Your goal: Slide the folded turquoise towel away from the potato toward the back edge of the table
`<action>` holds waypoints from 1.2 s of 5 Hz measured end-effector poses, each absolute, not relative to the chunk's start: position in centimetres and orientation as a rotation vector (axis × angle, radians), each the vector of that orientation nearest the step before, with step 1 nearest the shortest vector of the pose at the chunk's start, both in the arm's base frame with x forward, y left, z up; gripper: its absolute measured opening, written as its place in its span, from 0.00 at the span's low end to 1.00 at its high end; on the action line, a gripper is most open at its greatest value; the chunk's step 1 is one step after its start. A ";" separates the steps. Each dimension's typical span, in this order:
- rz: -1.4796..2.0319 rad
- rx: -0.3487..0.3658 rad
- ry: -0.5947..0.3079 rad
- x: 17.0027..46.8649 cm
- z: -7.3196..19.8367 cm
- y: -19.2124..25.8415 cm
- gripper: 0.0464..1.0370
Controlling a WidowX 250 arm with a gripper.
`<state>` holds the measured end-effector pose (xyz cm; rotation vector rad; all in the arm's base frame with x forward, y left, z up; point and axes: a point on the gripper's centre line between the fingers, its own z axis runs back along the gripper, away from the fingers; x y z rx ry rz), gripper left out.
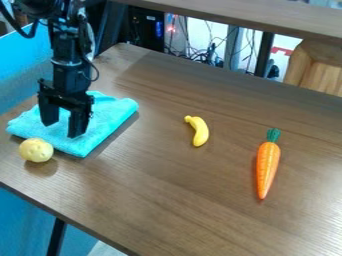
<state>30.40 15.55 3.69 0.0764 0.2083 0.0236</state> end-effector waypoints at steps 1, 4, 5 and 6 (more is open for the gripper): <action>0.044 0.064 0.248 30.5 2.4 15.5 0.96; 0.081 0.098 0.184 39.2 2.1 16.1 0.96; 0.060 0.073 0.153 42.9 2.2 14.5 0.96; 0.052 0.059 0.135 44.3 2.5 13.3 0.96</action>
